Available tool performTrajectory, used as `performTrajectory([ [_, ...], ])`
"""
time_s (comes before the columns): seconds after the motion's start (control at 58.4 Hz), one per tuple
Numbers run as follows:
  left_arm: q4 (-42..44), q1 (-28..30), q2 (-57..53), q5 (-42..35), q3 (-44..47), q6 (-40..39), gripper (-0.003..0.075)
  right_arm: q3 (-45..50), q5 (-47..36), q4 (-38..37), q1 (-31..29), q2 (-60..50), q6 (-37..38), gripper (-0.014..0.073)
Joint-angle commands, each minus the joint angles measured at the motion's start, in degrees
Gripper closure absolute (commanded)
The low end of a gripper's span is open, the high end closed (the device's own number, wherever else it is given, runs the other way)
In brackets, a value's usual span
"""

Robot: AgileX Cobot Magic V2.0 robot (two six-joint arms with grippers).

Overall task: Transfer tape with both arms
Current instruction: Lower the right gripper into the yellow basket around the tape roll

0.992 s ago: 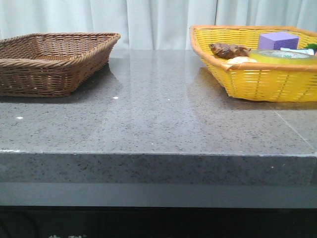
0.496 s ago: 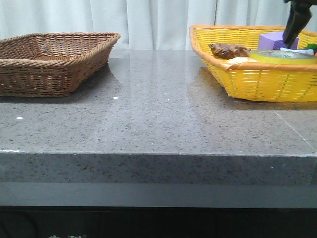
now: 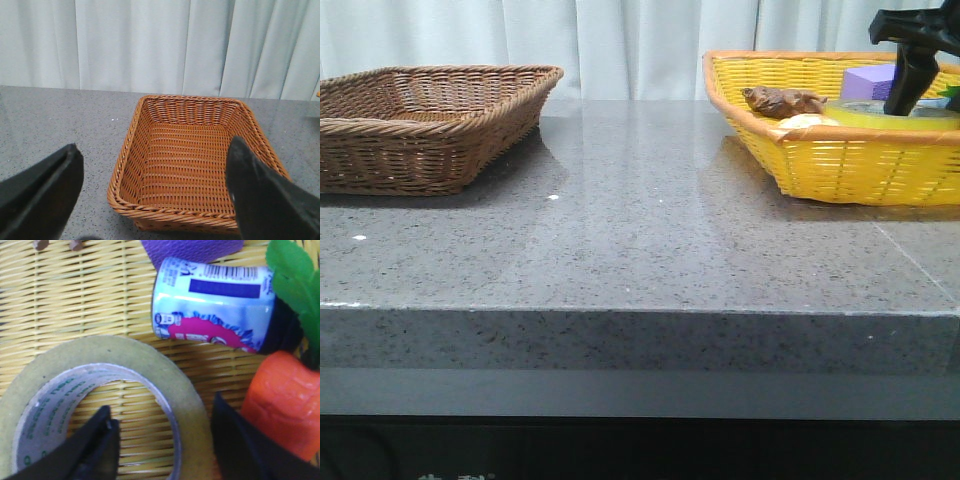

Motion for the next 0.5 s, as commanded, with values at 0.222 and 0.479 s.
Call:
performTrajectory([
  [0.222, 0.06, 0.02, 0.49, -4.35, -2.16, -0.48, 0.0155, -2.08, -2.79, 0.35, -0.08, -2.41, -0.29, 0.0505],
  [0.479, 0.06, 0.02, 0.49, -4.35, -2.16, -0.48, 0.0155, -2.08, -2.9, 0.35, -0.08, -5.23, -0.29, 0.0519],
])
